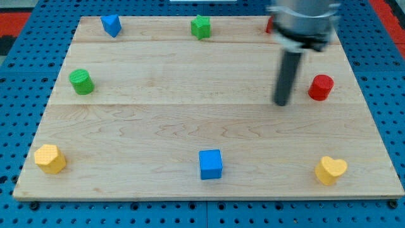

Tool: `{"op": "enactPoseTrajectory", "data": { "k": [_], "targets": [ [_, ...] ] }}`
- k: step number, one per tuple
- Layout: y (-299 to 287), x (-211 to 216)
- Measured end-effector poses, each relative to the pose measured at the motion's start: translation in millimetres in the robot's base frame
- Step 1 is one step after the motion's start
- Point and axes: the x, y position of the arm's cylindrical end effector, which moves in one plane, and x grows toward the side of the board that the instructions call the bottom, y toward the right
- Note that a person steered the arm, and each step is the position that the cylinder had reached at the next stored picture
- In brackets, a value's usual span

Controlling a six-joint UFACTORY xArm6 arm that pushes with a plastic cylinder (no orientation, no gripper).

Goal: Place the yellow heart diagonally to the green circle

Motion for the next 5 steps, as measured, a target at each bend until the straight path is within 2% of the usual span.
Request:
{"op": "enactPoseTrajectory", "data": {
  "k": [1, 2, 3, 5],
  "targets": [
    [37.8, 34.1],
    [99.2, -6.5],
    [76.8, -34.4],
    [-115.0, -35.6]
  ]
}}
